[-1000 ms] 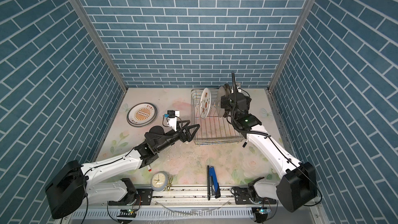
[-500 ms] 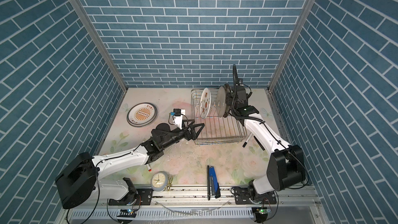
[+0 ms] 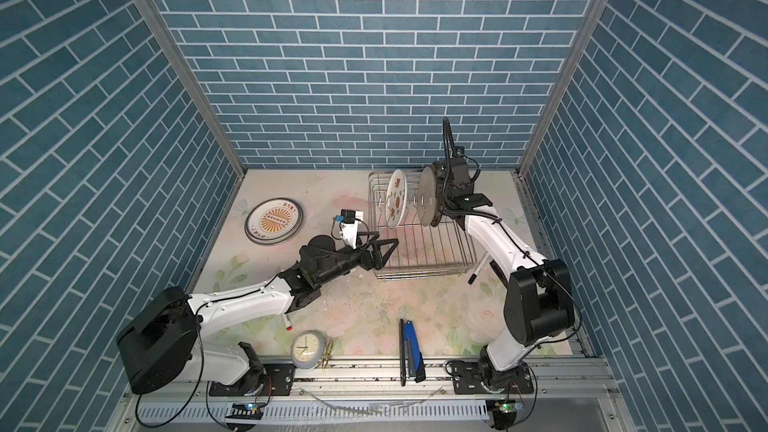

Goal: Unload the plates from the dish rack
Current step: 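Close the right gripper on the rim of the dark-rimmed striped plate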

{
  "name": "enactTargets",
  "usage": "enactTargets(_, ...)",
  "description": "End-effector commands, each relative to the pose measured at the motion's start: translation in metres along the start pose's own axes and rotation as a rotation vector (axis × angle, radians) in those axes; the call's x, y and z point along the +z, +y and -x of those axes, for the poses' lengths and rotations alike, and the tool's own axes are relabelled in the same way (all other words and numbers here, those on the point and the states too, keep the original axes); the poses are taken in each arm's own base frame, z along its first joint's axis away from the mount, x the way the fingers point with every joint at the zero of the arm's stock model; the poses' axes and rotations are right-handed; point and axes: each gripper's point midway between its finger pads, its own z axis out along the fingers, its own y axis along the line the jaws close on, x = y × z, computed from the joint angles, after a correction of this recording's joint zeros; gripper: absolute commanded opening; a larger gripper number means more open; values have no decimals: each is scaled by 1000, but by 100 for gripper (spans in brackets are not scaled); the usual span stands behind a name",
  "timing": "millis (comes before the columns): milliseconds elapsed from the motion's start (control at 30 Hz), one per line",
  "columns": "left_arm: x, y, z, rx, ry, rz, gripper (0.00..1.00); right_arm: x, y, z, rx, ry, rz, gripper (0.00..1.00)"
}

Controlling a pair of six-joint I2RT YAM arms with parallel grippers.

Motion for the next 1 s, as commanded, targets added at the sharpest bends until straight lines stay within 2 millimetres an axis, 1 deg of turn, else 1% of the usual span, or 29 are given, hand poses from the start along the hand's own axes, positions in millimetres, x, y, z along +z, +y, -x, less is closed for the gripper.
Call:
enactTargets(0,-2,-13,14,14,-35,-25,100,0,0,9,-8,-6,-12,36)
enactTargets(167,-5,-11,14,14,-44,-18,100,-18,-4,19,40,-64,3,45)
enactTargets(267,-7,-9,14,13,-53,-13,100,-30,-4,25,61,-90,29,46)
enactTargets(400,-8,-7,13,12,-56,-5,100,-35,-3,25,67,-100,48,46)
enactTargets(467,-8,-7,14,11,-59,-5,100,-28,-2,22,58,-81,41,45)
enactTargets(633,-7,-6,12,9,-55,-3,100,-9,20,12,27,-23,117,40)
enactTargets(700,-6,-4,11,9,-50,2,100,-1,23,8,14,1,120,39)
enactTargets(767,-5,-3,10,10,-46,6,100,7,23,5,2,24,99,37)
enactTargets(833,-5,-2,10,9,-49,8,100,15,20,1,-9,46,63,33)
enactTargets(967,-5,-2,10,11,-47,9,100,28,15,-6,-24,70,10,19)
